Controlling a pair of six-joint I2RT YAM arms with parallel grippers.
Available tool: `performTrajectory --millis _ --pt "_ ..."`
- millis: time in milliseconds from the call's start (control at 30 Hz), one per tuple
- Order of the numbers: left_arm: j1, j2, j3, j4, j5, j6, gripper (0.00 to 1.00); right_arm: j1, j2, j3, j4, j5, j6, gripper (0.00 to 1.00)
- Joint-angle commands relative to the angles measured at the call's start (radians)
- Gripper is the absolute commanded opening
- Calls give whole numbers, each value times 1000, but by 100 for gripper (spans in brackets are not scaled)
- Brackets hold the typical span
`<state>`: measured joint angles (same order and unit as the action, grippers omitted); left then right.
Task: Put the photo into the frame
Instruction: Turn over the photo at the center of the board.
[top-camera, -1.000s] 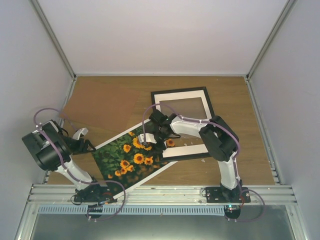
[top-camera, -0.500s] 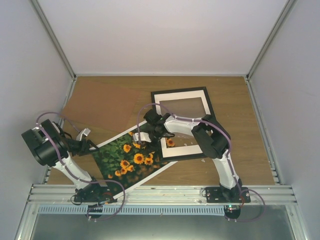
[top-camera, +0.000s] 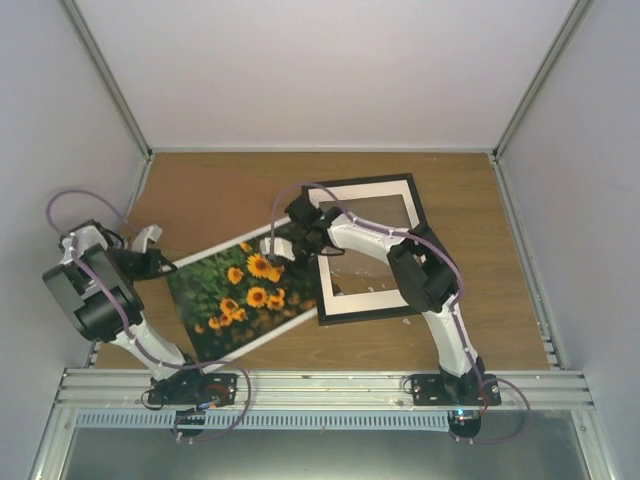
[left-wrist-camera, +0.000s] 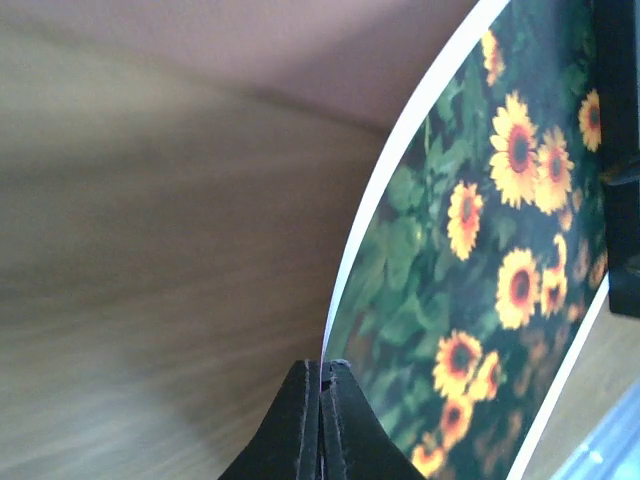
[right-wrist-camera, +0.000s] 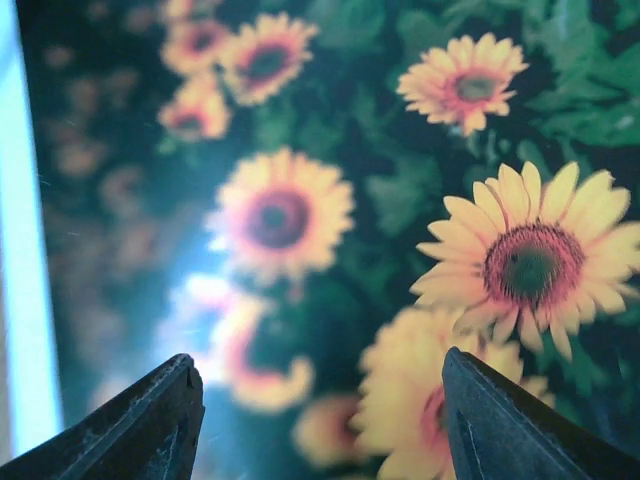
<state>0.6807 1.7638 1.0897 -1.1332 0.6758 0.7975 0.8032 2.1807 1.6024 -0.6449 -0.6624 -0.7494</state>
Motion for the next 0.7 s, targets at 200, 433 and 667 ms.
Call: performTrajectory --millis 200,433,667 --pt "-3 -89 505 -144 71 -217 0 -178 -71 226 8 -101 199 70" --pt "-160 -84 801 -109 208 -367 0 -367 -96 285 72 -194 445 77" --pt "-570 -127 663 130 186 -432 0 -533 -107 317 7 -280 666 82"
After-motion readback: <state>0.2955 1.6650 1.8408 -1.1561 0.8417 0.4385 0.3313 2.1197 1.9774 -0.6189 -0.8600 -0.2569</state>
